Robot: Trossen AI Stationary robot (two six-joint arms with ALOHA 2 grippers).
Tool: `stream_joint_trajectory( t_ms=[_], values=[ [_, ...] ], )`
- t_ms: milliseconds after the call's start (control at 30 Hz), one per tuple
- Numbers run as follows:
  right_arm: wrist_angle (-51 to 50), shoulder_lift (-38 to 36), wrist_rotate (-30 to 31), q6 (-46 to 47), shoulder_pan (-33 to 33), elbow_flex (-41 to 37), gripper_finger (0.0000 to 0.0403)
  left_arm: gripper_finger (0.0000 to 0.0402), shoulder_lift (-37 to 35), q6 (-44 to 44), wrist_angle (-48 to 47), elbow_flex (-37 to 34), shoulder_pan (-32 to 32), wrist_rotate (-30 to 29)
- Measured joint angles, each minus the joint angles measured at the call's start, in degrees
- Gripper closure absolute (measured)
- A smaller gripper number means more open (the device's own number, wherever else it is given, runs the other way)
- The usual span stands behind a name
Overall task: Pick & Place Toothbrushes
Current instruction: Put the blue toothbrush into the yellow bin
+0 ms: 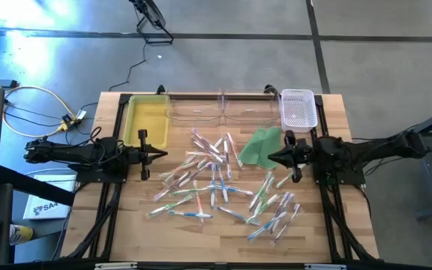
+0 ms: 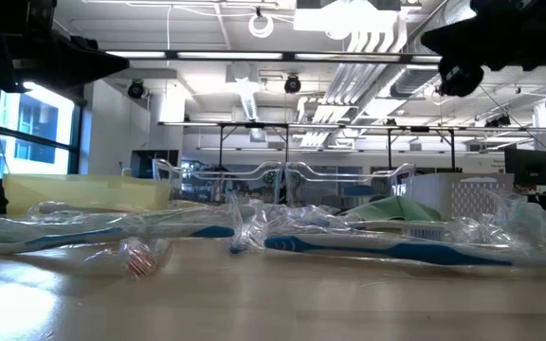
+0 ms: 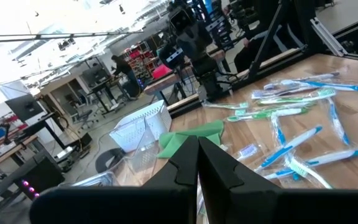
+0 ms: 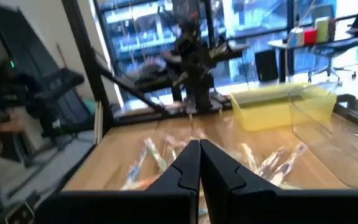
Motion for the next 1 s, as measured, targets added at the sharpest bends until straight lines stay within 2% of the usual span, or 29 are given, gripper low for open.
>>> stream_joint_trajectory(
  t_ms=[267,733,1000],
  values=[
    [-8.86,12.38,-0.24,0.05,1.37,9.6,0.0401,0.0396,0.0,0.89,0.0,0.0,0.0,0.02],
    [-14.88,32.48,-0.07,-0.1,6.1,23.88,0.0401,0.0396,0.0,0.9,0.09,0.0,0.0,0.02],
    [-17.24,39.24,0.37,-0.11,6.22,25.92,0.0401,0.0396,-0.02,0.9,-0.03,0.0,0.0,0.04]
  ],
)
